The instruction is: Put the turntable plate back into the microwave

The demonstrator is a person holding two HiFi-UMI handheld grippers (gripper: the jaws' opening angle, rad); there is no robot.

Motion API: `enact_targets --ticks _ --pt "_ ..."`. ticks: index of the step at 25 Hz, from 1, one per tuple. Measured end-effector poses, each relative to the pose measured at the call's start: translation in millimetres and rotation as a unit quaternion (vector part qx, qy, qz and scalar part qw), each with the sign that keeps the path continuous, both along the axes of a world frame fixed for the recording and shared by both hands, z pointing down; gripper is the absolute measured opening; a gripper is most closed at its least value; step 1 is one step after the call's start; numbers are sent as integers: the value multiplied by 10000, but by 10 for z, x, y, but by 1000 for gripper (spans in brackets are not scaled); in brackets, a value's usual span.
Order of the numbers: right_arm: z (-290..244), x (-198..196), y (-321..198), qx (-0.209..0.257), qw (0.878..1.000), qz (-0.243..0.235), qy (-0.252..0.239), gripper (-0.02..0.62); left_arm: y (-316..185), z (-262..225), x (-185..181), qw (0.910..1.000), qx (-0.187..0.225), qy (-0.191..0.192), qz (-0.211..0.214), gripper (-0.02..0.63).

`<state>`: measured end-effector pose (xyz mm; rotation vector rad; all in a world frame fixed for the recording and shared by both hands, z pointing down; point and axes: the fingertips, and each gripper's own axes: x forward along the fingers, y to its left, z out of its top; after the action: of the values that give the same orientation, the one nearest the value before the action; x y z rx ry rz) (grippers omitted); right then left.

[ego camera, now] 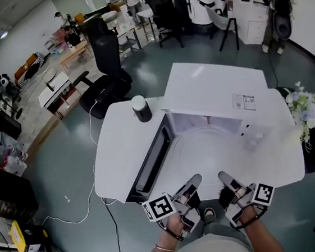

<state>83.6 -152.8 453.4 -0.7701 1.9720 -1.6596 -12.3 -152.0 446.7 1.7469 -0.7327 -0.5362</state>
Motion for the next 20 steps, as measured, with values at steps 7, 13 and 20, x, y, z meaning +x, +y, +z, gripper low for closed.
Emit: enact_targets --ticks 7,13,20 --pt "130 52 -42 -266 9992 -35 -310 50 -27 143 57 9998 -76 -156 -118 71" --pt "263 82 -99 -308 9985 -48 -450 48 -65 296 109 9995 -109 -233 -162 78" --pt "351 50 -189 -279 9980 -38 -562 46 -136 423 106 9972 -77 -702 -225 101"
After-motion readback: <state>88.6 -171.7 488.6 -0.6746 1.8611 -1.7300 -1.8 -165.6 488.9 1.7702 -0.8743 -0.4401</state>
